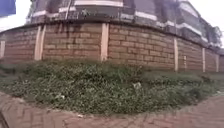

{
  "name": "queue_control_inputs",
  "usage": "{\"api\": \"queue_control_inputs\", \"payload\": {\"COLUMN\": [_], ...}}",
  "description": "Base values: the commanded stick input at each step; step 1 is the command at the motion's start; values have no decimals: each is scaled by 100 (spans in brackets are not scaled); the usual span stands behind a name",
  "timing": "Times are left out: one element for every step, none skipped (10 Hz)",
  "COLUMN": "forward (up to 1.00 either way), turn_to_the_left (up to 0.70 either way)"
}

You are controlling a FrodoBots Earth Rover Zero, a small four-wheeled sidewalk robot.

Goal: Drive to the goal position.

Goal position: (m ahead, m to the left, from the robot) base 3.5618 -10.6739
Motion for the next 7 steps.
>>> {"api": "queue_control_inputs", "payload": {"forward": [0, 0, 0, 0, 0, 0, 0], "turn_to_the_left": [-54, -55, -54, -54, -54, -55, -55]}}
